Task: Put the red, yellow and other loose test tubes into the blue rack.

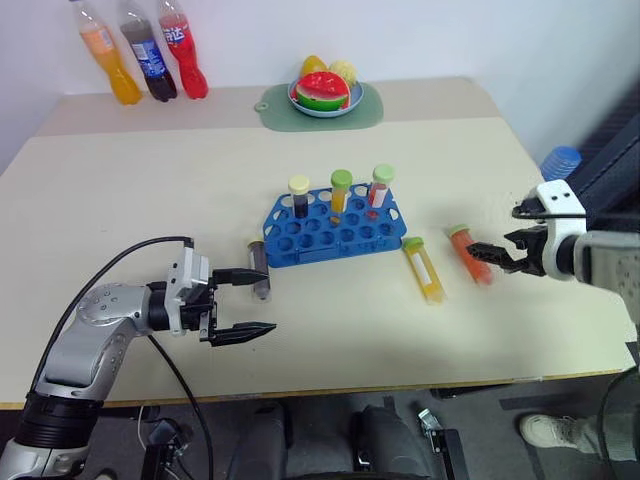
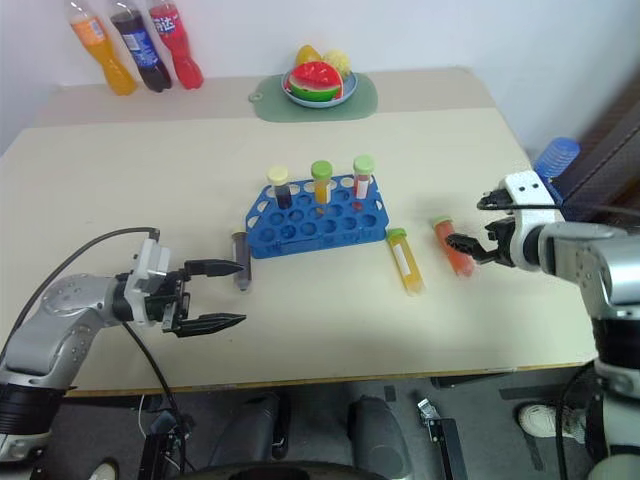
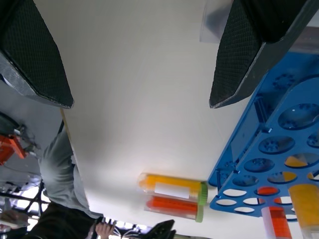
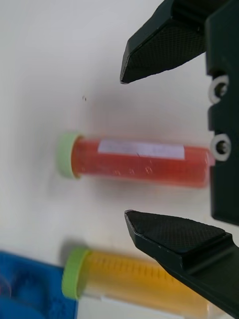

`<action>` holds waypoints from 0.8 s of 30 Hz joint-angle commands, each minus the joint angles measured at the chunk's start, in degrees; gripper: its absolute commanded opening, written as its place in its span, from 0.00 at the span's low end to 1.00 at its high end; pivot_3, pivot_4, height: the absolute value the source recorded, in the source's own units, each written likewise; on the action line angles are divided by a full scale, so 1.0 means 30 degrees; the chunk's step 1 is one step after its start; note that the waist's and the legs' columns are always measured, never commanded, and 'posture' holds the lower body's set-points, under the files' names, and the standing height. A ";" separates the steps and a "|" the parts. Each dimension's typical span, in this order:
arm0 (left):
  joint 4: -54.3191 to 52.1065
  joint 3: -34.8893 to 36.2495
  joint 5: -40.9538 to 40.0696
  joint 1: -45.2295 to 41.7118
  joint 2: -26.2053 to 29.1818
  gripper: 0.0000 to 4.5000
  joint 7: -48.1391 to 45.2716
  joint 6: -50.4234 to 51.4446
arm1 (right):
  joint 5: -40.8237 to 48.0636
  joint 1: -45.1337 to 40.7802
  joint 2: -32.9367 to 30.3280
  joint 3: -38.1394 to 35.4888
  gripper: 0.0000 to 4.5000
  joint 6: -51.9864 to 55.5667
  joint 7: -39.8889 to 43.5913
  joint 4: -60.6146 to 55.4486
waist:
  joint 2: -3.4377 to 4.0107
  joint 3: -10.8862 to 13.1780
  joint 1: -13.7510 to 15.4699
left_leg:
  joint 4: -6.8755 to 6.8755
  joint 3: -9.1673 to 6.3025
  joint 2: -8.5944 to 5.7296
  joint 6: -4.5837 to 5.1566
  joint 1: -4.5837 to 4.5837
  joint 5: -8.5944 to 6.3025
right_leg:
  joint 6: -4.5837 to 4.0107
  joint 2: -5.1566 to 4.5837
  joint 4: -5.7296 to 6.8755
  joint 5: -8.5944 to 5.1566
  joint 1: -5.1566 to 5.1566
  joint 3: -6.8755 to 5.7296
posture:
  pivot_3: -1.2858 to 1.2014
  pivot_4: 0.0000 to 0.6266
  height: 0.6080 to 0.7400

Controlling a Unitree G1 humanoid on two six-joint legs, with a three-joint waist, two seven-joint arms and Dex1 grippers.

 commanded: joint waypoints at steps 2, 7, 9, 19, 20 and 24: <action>-0.0949 0.0025 -0.0255 0.0361 -0.0064 1.00 0.0138 0.0128 | -0.1403 -0.2511 -0.0241 0.2150 1.00 -0.0595 0.1623 0.2986 | 0.0001 0.0000 -0.0061 | 0.0017 0.0006 -0.0001 0.0012 -0.0016 -0.0007 | 0.0009 0.0000 -0.0001 0.0005 -0.0008 0.0004 | 0.52 0.24 1.00; -0.1765 0.0148 -0.0346 0.1231 -0.0133 1.00 0.0602 0.0385 | -0.2459 -0.5011 0.0520 0.4104 1.00 -0.0479 0.3056 0.6117 | 0.0008 0.0005 -0.0064 | 0.0045 0.0041 0.0000 0.0021 -0.0053 -0.0012 | 0.0037 0.0000 0.0004 0.0025 -0.0063 0.0055 | 0.52 0.24 1.00; -0.1985 0.0181 -0.0352 0.1487 -0.0138 1.00 0.0762 0.0439 | -0.2891 -0.5865 0.0994 0.4682 1.00 -0.0514 0.3527 0.7281 | 0.0008 0.0005 -0.0046 | 0.0057 0.0045 0.0003 0.0021 -0.0068 -0.0012 | 0.0037 0.0006 0.0009 0.0033 -0.0081 0.0060 | 0.52 0.24 1.00; -0.2922 0.0766 -0.0719 0.2983 -0.0006 1.00 0.1483 0.0657 | -0.4936 -0.6623 0.2174 0.6265 0.25 -0.0938 0.4494 0.9254 | 0.0011 0.0005 0.0002 | 0.0138 0.0054 0.0005 0.0051 -0.0104 -0.0030 | 0.0059 0.0003 0.0018 0.0064 -0.0094 0.0070 | 0.52 0.24 1.00; -0.2980 0.0777 -0.0751 0.3013 -0.0017 1.00 0.1548 0.0709 | -0.5137 -0.6458 0.2142 0.6321 0.17 -0.1089 0.4517 0.9096 | 0.0012 0.0005 -0.0005 | 0.0151 0.0054 0.0007 0.0052 -0.0102 -0.0030 | 0.0055 0.0004 0.0019 0.0072 -0.0091 0.0070 | 0.52 0.24 1.00; -0.3037 0.0772 -0.0808 0.2997 -0.0075 1.00 0.1774 0.0786 | -0.6085 -0.5290 0.1375 0.6410 0.17 -0.2572 0.4601 0.7560 | 0.0008 0.0003 0.0029 | 0.0194 0.0050 0.0011 0.0069 -0.0103 -0.0041 | 0.0057 0.0011 0.0029 0.0076 -0.0077 0.0071 | 0.52 0.24 1.00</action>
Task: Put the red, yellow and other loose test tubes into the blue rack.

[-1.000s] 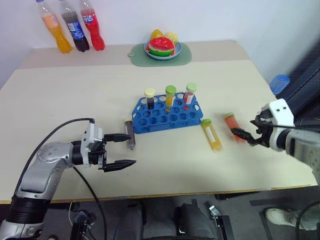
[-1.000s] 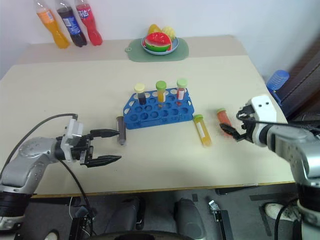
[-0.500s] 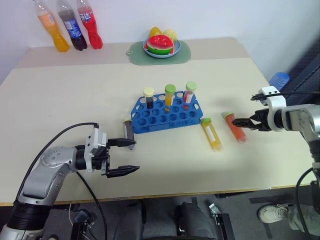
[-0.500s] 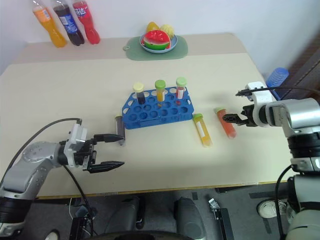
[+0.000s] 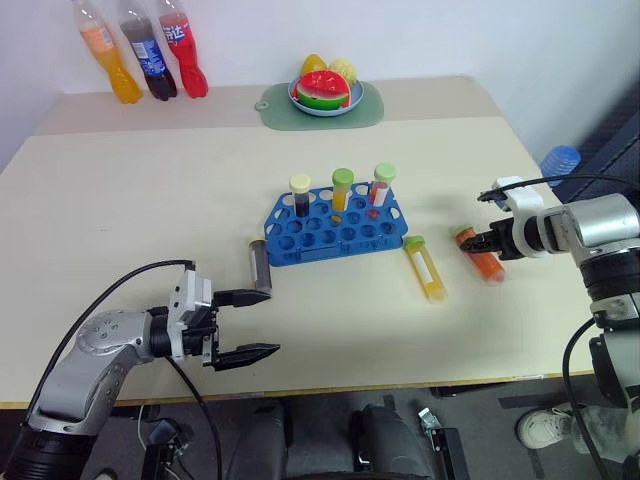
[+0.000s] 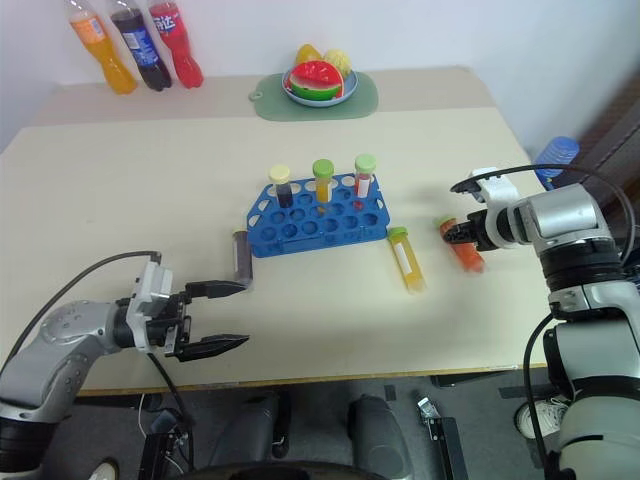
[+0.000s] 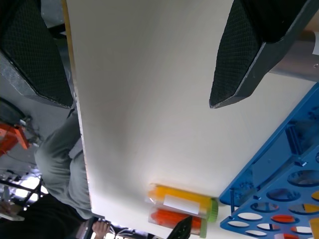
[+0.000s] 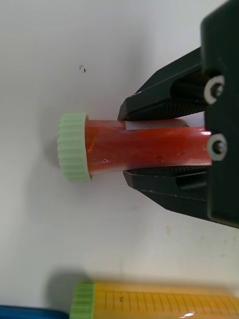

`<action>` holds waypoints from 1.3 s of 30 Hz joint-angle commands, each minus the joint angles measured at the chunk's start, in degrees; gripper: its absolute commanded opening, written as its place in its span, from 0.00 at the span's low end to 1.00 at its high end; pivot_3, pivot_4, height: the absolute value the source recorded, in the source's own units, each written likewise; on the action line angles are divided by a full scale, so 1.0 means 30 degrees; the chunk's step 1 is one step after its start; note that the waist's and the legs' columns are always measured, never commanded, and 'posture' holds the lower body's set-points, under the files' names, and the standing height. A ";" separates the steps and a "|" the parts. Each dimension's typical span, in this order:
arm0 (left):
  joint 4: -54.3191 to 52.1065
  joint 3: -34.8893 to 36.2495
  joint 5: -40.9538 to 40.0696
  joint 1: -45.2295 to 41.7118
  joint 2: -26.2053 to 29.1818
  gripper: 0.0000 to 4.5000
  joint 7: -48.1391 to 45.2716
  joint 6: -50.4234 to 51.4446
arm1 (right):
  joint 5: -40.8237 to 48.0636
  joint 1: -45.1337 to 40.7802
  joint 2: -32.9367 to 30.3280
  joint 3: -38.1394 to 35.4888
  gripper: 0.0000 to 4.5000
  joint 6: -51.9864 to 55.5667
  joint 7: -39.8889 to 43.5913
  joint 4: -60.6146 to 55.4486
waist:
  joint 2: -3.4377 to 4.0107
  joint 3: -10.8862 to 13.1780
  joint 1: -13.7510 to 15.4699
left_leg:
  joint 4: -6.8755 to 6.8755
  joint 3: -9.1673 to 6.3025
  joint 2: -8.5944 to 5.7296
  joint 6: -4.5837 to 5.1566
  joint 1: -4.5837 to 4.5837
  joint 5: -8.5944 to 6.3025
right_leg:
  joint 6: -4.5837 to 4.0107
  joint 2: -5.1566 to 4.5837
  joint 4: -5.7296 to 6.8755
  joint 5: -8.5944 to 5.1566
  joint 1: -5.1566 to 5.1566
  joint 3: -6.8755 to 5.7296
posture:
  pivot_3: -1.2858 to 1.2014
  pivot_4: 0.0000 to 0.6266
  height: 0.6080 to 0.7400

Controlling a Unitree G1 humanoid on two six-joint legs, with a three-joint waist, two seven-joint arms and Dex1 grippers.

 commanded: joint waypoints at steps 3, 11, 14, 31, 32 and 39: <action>-0.0506 0.0579 -0.0468 -0.0069 -0.0074 1.00 0.0414 0.0016 | -0.0845 0.2283 -0.1548 -0.0977 0.17 -0.2716 0.0262 -0.3842 | 0.0001 0.0000 0.0088 | 0.0029 -0.0002 -0.0002 0.0015 -0.0004 -0.0009 | 0.0017 -0.0004 -0.0004 0.0009 0.0017 0.0000 | 0.52 0.24 1.00; -0.0050 0.0496 -0.0474 -0.0366 -0.0440 1.00 0.0842 -0.0210 | 0.2424 0.7275 0.2293 -0.7735 0.17 -0.9462 -0.0890 -1.2446 | 0.0016 0.0006 -0.0084 | 0.0038 0.0007 0.0016 0.0033 0.0001 -0.0020 | 0.0042 0.0031 0.0003 0.0023 0.0014 0.0030 | 0.52 0.24 1.00; 0.0326 0.0455 -0.0343 -0.0719 -0.0553 1.00 0.0809 -0.0359 | 0.3463 0.7586 0.5058 -0.8657 0.17 -1.0437 -0.2385 -1.3820 | 0.0017 0.0007 -0.0067 | 0.0054 0.0009 0.0022 0.0031 0.0003 -0.0019 | 0.0041 0.0038 0.0028 0.0024 0.0013 0.0035 | 0.52 0.24 1.00; 0.1043 0.0642 -0.0525 -0.1943 -0.1583 1.00 0.1877 -0.0160 | -0.0119 0.7852 1.3210 -0.6117 0.17 -2.1072 -0.6780 -0.7156 | 0.0018 0.0004 -0.0042 | 0.0093 0.0028 0.0005 0.0028 0.0006 -0.0017 | 0.0062 0.0014 0.0061 0.0039 0.0013 0.0048 | 0.52 0.24 1.00; 0.0970 0.0628 -0.0518 -0.1921 -0.1593 1.00 0.1929 -0.0159 | -0.0309 0.7835 1.3286 -0.6039 0.17 -2.1560 -0.6797 -0.6613 | 0.0018 0.0004 -0.0045 | 0.0092 0.0028 0.0005 0.0028 0.0006 -0.0017 | 0.0062 0.0014 0.0061 0.0039 0.0013 0.0048 | 0.52 0.24 1.00; 0.0631 0.0788 -0.0651 -0.1804 -0.1512 1.00 0.2245 -0.0027 | -0.1017 0.8222 1.3662 -0.5658 0.17 -2.3520 -0.7035 -0.4830 | 0.0019 0.0004 -0.0049 | 0.0094 0.0030 0.0007 0.0027 0.0013 -0.0016 | 0.0061 0.0013 0.0071 0.0039 0.0014 0.0052 | 0.52 0.24 1.00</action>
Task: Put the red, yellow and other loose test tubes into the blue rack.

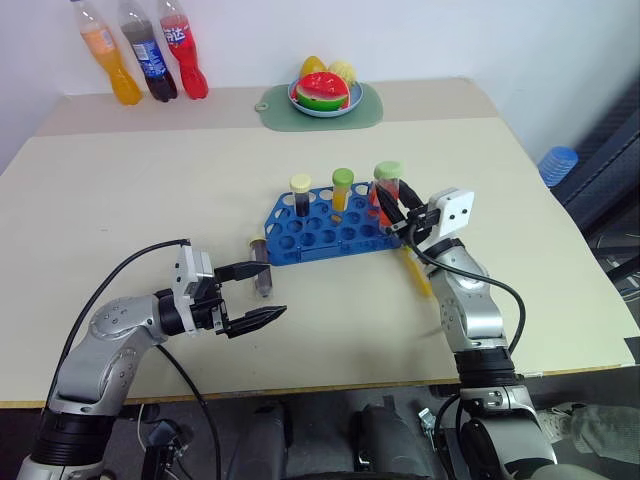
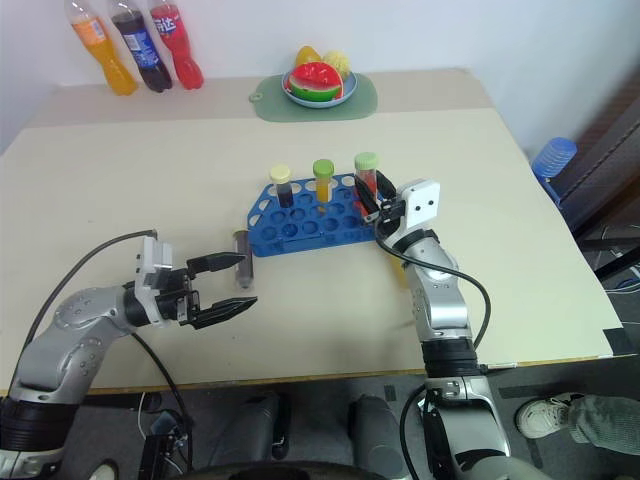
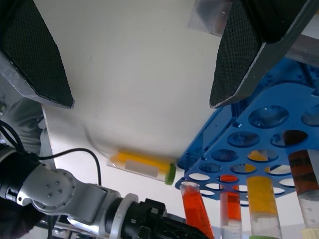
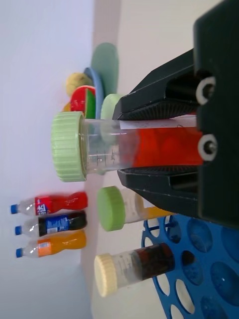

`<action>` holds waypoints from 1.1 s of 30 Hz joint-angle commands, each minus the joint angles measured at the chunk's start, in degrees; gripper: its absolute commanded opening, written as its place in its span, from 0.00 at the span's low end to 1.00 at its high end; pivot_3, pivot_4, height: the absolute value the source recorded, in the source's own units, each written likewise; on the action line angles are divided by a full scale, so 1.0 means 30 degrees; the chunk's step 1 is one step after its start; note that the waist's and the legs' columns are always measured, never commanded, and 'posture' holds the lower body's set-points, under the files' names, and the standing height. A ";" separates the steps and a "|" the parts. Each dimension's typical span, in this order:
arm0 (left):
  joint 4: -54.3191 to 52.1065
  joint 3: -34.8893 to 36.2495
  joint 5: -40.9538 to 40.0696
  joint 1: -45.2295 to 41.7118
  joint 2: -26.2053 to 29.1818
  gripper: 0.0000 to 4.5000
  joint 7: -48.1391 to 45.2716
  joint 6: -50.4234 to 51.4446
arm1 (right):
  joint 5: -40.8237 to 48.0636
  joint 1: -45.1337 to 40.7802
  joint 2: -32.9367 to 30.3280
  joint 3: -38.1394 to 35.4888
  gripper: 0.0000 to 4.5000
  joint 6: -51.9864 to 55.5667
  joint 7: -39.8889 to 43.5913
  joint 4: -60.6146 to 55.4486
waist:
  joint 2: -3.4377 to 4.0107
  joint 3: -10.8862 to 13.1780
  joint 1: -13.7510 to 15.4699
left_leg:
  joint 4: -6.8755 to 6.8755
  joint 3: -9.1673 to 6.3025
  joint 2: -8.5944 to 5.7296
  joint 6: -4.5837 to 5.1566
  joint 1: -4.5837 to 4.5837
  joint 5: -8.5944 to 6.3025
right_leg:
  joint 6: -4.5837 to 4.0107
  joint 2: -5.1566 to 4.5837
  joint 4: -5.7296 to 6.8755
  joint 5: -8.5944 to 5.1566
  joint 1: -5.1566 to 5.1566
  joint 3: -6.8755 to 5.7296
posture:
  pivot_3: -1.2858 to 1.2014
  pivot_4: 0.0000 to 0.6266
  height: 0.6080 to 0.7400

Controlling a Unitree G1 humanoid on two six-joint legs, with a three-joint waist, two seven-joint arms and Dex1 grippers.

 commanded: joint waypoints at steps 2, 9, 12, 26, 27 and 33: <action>-0.0695 0.0590 -0.0369 -0.0062 0.0128 1.00 0.0314 0.0174 | -0.0848 0.0339 0.0460 0.0379 0.17 -0.2048 -0.0456 0.1449 | -0.0002 -0.0002 0.0001 | 0.0001 -0.0001 0.0000 -0.0001 0.0002 0.0001 | 0.0000 -0.0001 0.0004 0.0000 0.0002 0.0001 | 0.52 0.24 1.00; -0.0675 0.0424 -0.0477 -0.0325 -0.0016 1.00 0.0488 0.0424 | -0.0187 0.0557 0.1161 0.0133 0.49 -0.3991 -0.0251 0.2491 | -0.0004 -0.0006 -0.0054 | 0.0001 -0.0002 0.0003 -0.0003 0.0075 0.0002 | -0.0003 0.0000 0.0012 0.0001 0.0070 0.0002 | 0.52 0.24 1.00; -0.0608 0.0345 -0.0486 -0.0323 -0.0066 1.00 0.0385 0.0449 | -0.1177 0.1211 0.0600 0.0226 0.82 -0.3670 -0.0902 0.1185 | 0.0002 -0.0002 -0.0033 | -0.0007 -0.0003 0.0003 -0.0004 0.0069 0.0002 | -0.0004 0.0000 0.0011 0.0001 0.0063 0.0003 | 0.52 0.24 1.00; 0.0326 -0.1332 0.0442 -0.1824 -0.0365 1.00 -0.0838 0.0030 | 0.3021 0.4606 -0.7708 -0.3291 0.99 2.0244 -0.0865 -1.3965 | 0.0007 -0.0003 0.0047 | 0.0008 -0.0009 -0.0003 -0.0005 0.0050 0.0003 | -0.0007 -0.0016 0.0009 0.0002 0.0063 0.0003 | 0.52 0.24 1.00; 0.0484 -0.1410 0.0508 -0.1975 -0.0413 1.00 -0.0927 -0.0069 | 0.3342 0.4051 -0.8372 -0.3411 0.99 2.2098 -0.0866 -1.3993 | 0.0006 -0.0002 0.0035 | 0.0009 -0.0009 -0.0002 -0.0004 0.0057 0.0003 | -0.0011 -0.0013 0.0009 0.0004 0.0066 0.0003 | 0.52 0.24 1.00; 0.0723 -0.1559 0.0572 -0.1946 -0.0464 1.00 -0.1312 -0.0293 | 0.5566 -0.0627 -0.9793 -0.3960 0.99 3.0839 0.0106 -1.2032 | 0.0016 0.0001 0.0009 | -0.0007 -0.0012 0.0004 0.0000 0.0040 0.0000 | -0.0026 0.0007 0.0002 0.0009 0.0034 0.0006 | 0.52 0.24 1.00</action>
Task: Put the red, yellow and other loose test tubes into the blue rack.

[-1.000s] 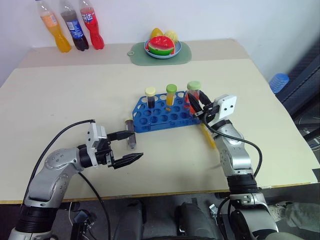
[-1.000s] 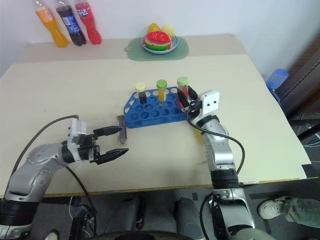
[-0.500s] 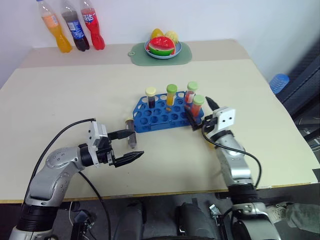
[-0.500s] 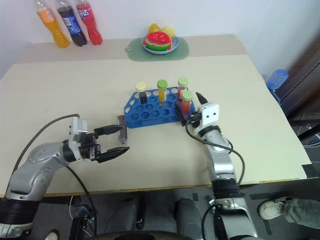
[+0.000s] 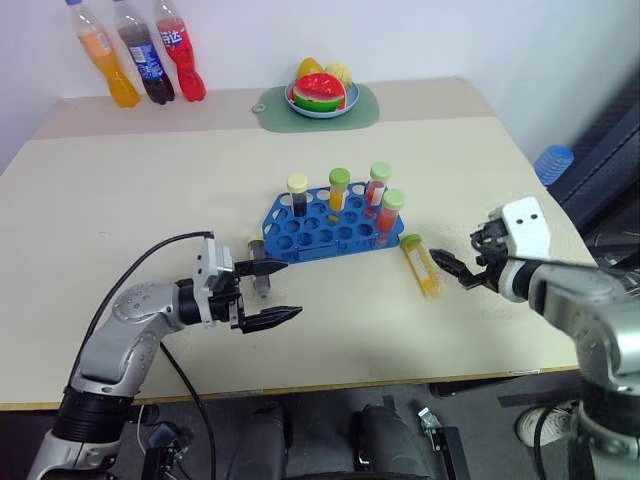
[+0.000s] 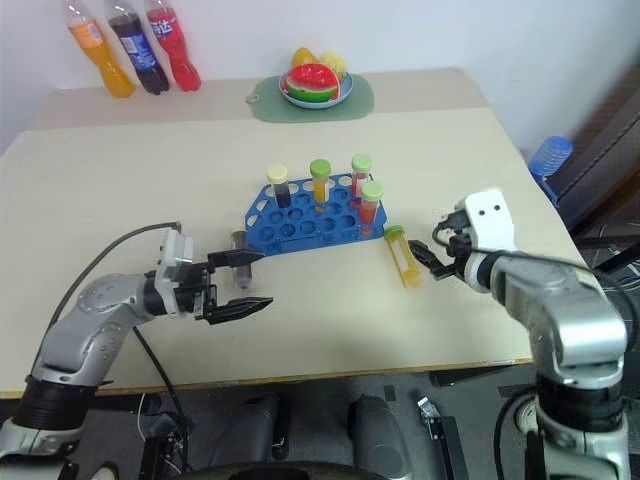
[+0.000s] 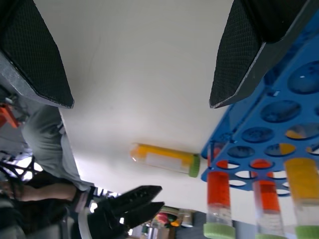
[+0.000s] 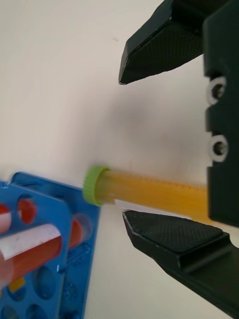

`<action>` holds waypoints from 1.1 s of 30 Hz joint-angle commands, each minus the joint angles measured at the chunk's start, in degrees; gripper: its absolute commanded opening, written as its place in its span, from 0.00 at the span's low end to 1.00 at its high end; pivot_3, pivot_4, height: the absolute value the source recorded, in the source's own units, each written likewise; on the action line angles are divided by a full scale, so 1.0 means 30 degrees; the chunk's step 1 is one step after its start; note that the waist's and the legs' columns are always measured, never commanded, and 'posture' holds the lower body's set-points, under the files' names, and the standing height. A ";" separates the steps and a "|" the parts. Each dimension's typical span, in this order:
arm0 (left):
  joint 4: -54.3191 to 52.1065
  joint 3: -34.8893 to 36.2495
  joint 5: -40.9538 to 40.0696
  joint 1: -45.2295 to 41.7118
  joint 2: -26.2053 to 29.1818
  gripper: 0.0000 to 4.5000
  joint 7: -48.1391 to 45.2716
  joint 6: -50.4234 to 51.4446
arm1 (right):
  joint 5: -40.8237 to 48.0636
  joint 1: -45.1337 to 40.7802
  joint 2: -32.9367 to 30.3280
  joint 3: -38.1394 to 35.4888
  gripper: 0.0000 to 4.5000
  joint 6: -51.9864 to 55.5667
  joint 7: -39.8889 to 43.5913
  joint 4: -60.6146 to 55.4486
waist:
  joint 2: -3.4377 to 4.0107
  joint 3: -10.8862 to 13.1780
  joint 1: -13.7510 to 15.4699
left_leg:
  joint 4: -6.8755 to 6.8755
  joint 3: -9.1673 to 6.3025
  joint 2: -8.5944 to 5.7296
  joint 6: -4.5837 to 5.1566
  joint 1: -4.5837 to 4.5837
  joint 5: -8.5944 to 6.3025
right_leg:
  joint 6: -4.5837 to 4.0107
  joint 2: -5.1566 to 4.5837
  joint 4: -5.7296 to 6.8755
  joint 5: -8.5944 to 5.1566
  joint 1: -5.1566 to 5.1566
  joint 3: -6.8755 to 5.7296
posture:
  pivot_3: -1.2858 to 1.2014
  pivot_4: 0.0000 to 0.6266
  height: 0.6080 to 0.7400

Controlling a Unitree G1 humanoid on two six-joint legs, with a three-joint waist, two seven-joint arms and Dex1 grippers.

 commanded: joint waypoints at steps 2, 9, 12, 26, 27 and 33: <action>-0.0349 0.0312 -0.0076 0.0385 0.0155 1.00 -0.0266 -0.0260 | 0.1005 -0.2750 -0.0714 0.0100 0.99 0.3822 0.0446 0.2281 | -0.0002 -0.0001 0.0045 | 0.0000 -0.0003 -0.0002 0.0003 -0.0010 -0.0002 | 0.0001 -0.0003 -0.0012 0.0000 -0.0002 -0.0001 | 0.52 0.24 1.00; -0.1259 0.0733 -0.0282 0.1669 0.0306 1.00 0.0097 -0.0113 | 0.0769 -0.4023 0.0499 0.1969 0.99 0.3508 -0.0438 0.6138 | -0.0008 -0.0004 0.0037 | 0.0006 0.0006 -0.0008 0.0025 -0.0036 -0.0014 | 0.0006 -0.0010 -0.0040 0.0003 -0.0012 0.0001 | 0.52 0.24 1.00; -0.1488 0.0929 -0.0356 0.1990 0.0371 1.00 0.0254 -0.0044 | 0.0199 -0.3781 0.0825 0.2821 0.99 0.2305 -0.0632 0.7335 | -0.0006 -0.0006 0.0033 | 0.0005 0.0008 -0.0006 0.0025 -0.0039 -0.0014 | 0.0006 -0.0007 -0.0036 0.0003 -0.0023 0.0001 | 0.52 0.24 1.00; -0.1360 0.1264 -0.0608 0.2328 0.0448 1.00 0.0311 0.0297 | -0.0824 -0.0416 -0.3065 0.5556 0.18 -0.2468 0.0993 0.1809 | -0.0033 -0.0026 0.0265 | 0.0016 -0.0003 -0.0016 0.0030 -0.0045 -0.0017 | 0.0020 -0.0013 -0.0072 0.0010 0.0001 -0.0004 | 0.52 0.24 1.00; -0.1248 0.1232 -0.0607 0.2270 0.0418 1.00 0.0254 0.0272 | -0.0298 0.0406 -0.3429 0.4805 0.18 -0.3535 0.1884 0.0482 | -0.0031 -0.0024 0.0278 | 0.0016 0.0000 -0.0017 0.0036 -0.0052 -0.0021 | 0.0029 -0.0013 -0.0085 0.0015 -0.0001 -0.0003 | 0.52 0.24 1.00; -0.0281 0.1084 -0.0448 0.1787 0.0283 1.00 -0.0171 -0.0018 | 0.2194 0.3914 -0.2503 0.1966 0.18 -1.0427 0.6300 -0.3934 | -0.0038 -0.0023 0.0038 | 0.0000 -0.0007 0.0002 0.0043 -0.0043 -0.0025 | 0.0035 0.0024 -0.0101 0.0019 0.0005 -0.0004 | 0.52 0.24 1.00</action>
